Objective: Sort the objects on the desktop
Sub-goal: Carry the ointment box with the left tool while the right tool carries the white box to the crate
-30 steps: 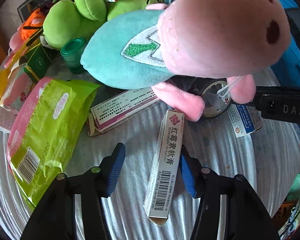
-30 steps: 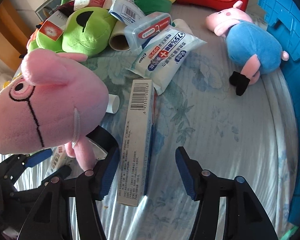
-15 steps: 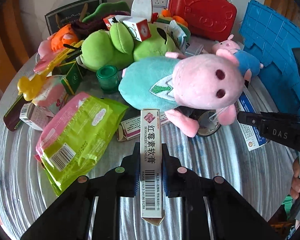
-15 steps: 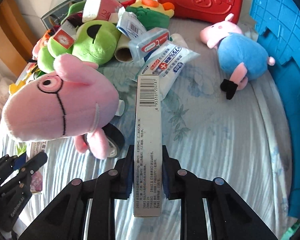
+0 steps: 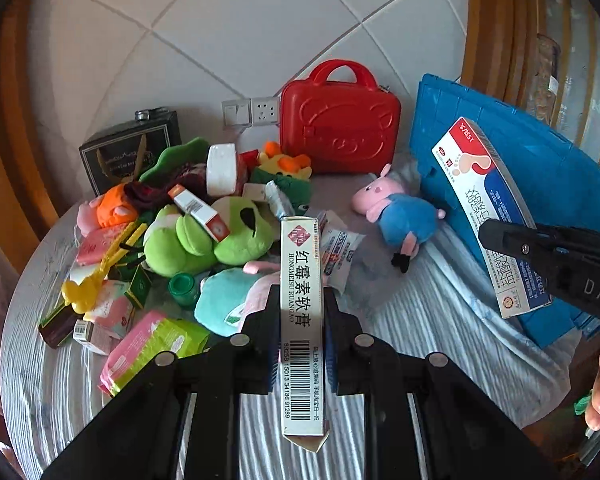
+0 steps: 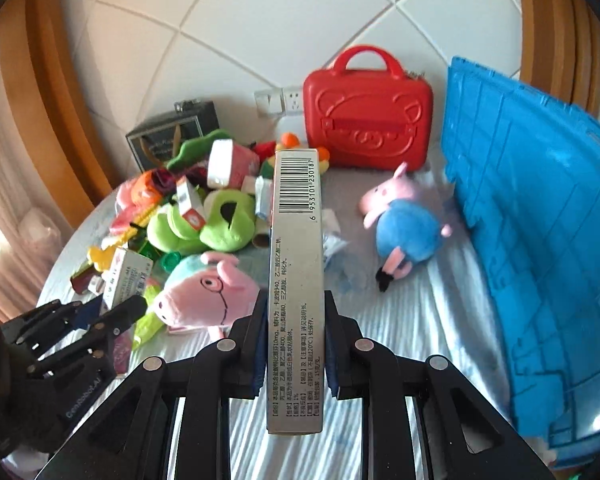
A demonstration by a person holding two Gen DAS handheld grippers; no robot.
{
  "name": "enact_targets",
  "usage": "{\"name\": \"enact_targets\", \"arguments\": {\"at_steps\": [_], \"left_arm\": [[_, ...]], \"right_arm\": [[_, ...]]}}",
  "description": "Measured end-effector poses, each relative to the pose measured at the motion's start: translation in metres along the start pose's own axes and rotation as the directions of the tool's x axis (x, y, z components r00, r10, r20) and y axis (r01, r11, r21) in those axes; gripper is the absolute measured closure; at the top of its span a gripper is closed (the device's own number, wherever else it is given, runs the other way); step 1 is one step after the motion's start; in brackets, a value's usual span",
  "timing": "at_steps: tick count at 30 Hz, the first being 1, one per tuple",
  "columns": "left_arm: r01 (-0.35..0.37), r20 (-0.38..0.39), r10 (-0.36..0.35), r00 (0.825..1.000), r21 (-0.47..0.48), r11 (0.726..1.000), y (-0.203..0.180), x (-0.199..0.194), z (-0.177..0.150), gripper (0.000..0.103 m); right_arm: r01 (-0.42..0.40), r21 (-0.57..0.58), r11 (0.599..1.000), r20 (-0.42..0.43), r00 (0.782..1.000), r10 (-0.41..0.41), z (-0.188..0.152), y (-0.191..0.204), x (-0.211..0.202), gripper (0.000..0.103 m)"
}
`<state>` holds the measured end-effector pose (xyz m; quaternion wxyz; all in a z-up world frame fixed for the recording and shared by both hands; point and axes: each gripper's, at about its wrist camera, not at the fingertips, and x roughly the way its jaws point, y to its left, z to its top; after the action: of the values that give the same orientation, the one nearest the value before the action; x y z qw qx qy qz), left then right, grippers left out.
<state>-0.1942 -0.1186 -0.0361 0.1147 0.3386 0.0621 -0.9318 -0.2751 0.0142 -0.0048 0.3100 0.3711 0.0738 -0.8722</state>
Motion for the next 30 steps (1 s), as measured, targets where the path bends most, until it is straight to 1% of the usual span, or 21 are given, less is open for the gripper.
{"name": "enact_targets", "arguments": {"at_steps": [2,5,8,11,13,17,19,21,26,30], "left_arm": [[0.009,0.049,-0.01,0.999,0.024,1.0,-0.024,-0.012,0.013,0.085],[0.024,0.121,-0.03,0.992,0.05,0.998,-0.069,-0.029,0.035,0.085],[0.048,0.183,-0.061,0.981,0.077,0.996,-0.123,-0.043,0.057,0.085],[0.051,0.229,-0.073,0.971,0.102,0.994,-0.186,-0.055,0.08,0.085],[0.071,0.246,-0.097,0.964,0.111,0.991,-0.229,-0.06,0.094,0.085],[0.1,0.284,-0.132,0.95,0.126,0.987,-0.307,-0.065,0.115,0.085],[0.115,0.28,-0.149,0.948,0.135,0.984,-0.342,-0.062,0.122,0.085],[0.126,0.253,-0.161,0.954,0.149,0.981,-0.374,-0.057,0.127,0.085],[0.148,0.147,-0.178,0.973,0.198,0.969,-0.438,-0.032,0.131,0.085],[0.158,0.05,-0.174,0.984,0.228,0.961,-0.473,-0.008,0.128,0.085]], "right_arm": [[0.008,-0.002,1.0,0.065,0.998,-0.008,0.011,-0.01,-0.026,0.08],[0.027,-0.012,1.0,0.159,0.987,-0.025,0.019,-0.035,-0.067,0.081],[0.051,-0.022,0.998,0.239,0.97,-0.044,0.023,-0.07,-0.108,0.08],[0.09,-0.024,0.996,0.308,0.948,-0.078,0.024,-0.116,-0.148,0.08],[0.119,-0.01,0.993,0.329,0.938,-0.109,0.025,-0.152,-0.169,0.08],[0.17,0.018,0.985,0.334,0.928,-0.166,0.028,-0.228,-0.193,0.08],[0.186,0.027,0.982,0.338,0.923,-0.184,0.027,-0.263,-0.199,0.08],[0.214,0.037,0.976,0.338,0.916,-0.214,0.025,-0.293,-0.205,0.08],[0.256,0.078,0.964,0.315,0.911,-0.267,0.018,-0.356,-0.206,0.08],[0.288,0.133,0.948,0.256,0.914,-0.313,0.007,-0.402,-0.193,0.08]]}}
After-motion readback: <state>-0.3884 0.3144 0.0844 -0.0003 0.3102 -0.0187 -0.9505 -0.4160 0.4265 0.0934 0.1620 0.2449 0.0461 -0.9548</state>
